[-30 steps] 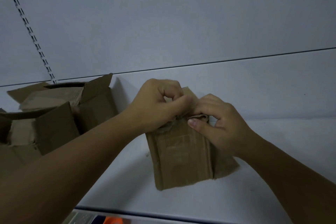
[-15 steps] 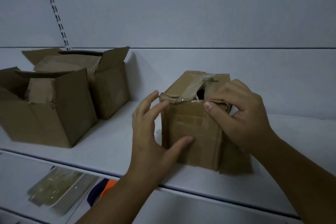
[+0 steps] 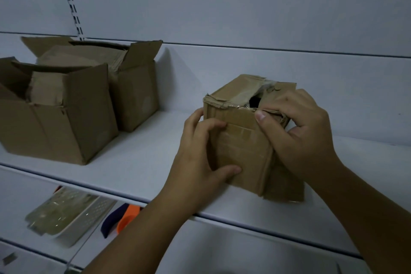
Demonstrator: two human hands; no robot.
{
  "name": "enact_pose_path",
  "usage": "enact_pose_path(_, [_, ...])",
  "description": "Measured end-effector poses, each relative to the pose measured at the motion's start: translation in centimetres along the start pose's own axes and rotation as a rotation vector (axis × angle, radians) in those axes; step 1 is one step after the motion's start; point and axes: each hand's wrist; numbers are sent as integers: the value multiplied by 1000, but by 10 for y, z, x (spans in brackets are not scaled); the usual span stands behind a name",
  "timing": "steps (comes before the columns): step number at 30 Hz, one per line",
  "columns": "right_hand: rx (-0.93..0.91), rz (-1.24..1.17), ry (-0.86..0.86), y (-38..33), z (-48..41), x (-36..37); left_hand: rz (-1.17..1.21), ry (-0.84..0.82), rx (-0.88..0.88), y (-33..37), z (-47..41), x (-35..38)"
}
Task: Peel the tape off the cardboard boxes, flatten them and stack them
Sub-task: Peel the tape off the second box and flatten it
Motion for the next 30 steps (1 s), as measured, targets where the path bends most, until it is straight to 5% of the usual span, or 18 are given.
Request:
enact_pose_path(19, [-4,-35,-66,-5,1,0,-398,199,392,2,-2,1])
enact_pose_path(23, [-11,-28,-82,-4,-2,1,-363,49,474,13,-18,-23])
enact_pose_path(30, [-4,-45,-129,-2,-2,1,-543,-510,610,39,-72,-74])
Point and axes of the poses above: each hand's wrist, its own z-axis away from the middle knuckle, its own x-axis out of the palm, y = z × x, and after that the axes turned 13 degrees about x, right-handed
